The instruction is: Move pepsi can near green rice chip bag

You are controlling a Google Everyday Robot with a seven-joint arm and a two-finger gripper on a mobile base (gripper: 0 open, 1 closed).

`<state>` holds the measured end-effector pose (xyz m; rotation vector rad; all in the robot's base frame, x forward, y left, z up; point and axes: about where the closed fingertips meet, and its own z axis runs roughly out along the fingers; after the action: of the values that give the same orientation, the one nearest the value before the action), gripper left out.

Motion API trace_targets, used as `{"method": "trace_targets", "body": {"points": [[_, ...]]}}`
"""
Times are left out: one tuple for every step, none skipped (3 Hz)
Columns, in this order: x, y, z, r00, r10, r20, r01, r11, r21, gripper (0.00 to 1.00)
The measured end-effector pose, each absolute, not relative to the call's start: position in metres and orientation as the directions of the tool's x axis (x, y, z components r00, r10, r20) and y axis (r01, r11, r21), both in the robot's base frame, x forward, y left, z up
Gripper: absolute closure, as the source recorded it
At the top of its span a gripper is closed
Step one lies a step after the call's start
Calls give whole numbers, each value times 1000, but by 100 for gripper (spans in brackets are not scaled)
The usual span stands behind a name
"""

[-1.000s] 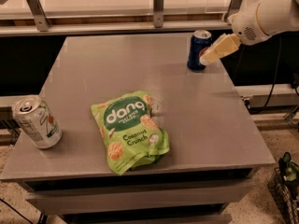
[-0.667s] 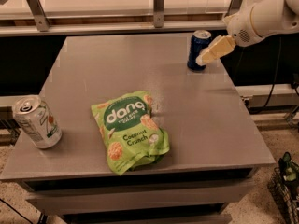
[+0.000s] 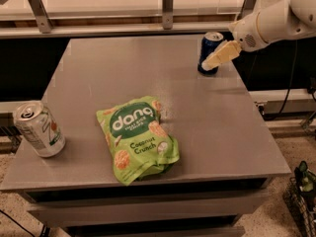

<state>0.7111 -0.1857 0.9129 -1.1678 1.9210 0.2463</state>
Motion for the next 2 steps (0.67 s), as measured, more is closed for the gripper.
{"method": "trace_targets", "body": {"points": [[718, -184, 907, -204, -610, -765, -811, 543, -217, 16], [722, -180, 907, -196, -598, -777, -822, 532, -202, 39]]}}
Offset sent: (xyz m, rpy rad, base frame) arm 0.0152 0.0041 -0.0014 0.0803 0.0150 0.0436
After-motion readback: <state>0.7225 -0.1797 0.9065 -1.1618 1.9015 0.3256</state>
